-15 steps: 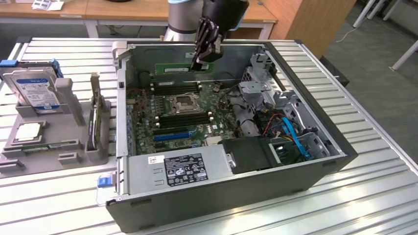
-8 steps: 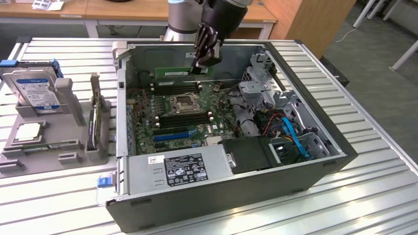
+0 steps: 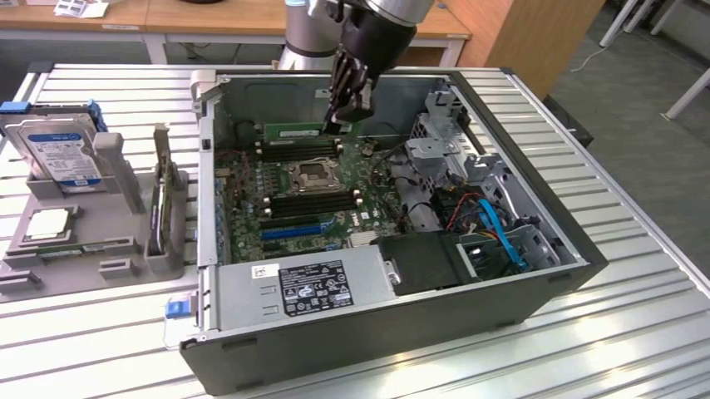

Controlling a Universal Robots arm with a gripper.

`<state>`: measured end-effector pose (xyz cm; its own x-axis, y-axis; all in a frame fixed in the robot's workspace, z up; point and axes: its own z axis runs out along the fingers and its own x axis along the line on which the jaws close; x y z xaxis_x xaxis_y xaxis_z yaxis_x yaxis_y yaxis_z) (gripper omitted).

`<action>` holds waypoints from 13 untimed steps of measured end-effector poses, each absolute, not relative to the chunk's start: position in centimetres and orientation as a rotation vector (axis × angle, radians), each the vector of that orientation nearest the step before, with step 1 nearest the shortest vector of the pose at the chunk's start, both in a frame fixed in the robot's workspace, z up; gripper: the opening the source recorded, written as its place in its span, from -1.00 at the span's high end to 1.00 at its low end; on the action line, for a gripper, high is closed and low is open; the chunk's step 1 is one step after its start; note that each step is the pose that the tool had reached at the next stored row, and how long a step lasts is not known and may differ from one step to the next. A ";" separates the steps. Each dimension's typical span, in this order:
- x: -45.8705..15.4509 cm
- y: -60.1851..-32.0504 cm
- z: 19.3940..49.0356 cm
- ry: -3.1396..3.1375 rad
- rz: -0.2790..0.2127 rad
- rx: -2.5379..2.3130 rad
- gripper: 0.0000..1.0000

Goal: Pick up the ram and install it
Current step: 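Insert the ram into the slot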

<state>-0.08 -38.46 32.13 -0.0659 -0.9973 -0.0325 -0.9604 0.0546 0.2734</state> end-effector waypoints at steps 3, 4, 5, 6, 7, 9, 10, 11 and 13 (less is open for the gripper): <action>-0.1 -38.5 31.6 -2.154 -0.334 2.026 0.73; -0.1 -38.5 31.4 -2.154 -0.334 2.026 0.73; -0.1 -38.5 31.2 -2.154 -0.334 2.026 0.73; -0.1 -38.5 31.0 -2.154 -0.334 2.026 0.73; -0.1 -38.5 30.9 -2.154 -0.334 2.026 0.73; -0.1 -38.5 30.5 -2.154 -0.334 2.026 0.73; -0.1 -38.5 30.3 -2.154 -0.334 2.026 0.73; -0.1 -38.5 30.1 -2.154 -0.334 2.026 0.73; -0.1 -38.5 29.8 -2.154 -0.334 2.026 0.73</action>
